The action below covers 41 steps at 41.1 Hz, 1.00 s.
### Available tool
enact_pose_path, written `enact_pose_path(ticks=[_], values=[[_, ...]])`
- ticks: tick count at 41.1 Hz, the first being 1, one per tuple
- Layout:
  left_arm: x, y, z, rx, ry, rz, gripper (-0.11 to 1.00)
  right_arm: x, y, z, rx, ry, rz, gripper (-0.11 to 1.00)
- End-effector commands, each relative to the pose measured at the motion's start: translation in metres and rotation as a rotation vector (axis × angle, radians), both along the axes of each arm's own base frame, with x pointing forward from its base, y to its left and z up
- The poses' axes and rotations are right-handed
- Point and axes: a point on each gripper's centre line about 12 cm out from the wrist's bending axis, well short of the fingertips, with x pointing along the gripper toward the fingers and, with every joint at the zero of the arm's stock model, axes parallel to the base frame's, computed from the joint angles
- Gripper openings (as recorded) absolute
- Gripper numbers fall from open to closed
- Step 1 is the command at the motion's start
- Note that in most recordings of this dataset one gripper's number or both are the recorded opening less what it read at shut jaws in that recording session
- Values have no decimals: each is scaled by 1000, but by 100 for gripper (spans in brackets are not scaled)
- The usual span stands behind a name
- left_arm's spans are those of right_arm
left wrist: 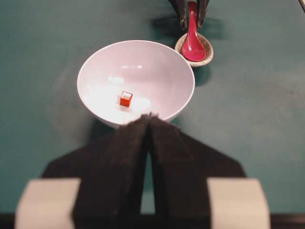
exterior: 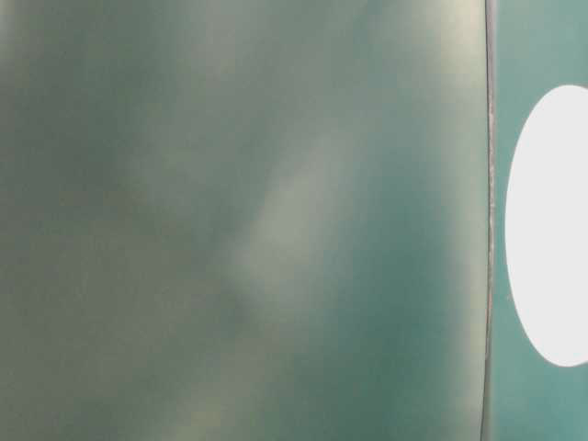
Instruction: Grip the spoon and scoop the red block from the bowl with right arm.
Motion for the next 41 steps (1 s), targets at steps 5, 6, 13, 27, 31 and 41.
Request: enact_pose_path(ticks=[5,6,13,27,31,41], values=[[3,0,6,3,-14,-2,1,4,2,6,7,-33,4,41],[3,-1,7,3,-15,-4,1,4,2,6,8,-34,2,41],[3,-1,7,3,-17,-4,1,3,2,6,3,-30,5,41],[3,0,7,3,-17,-2,1,2,1,5,-2,-29,9,26],[3,0,7,3,-15,-2,1,2,1,5,-4,-27,9,25],[3,-1,7,3,-17,-4,1,4,2,7,2,-38,9,25]])
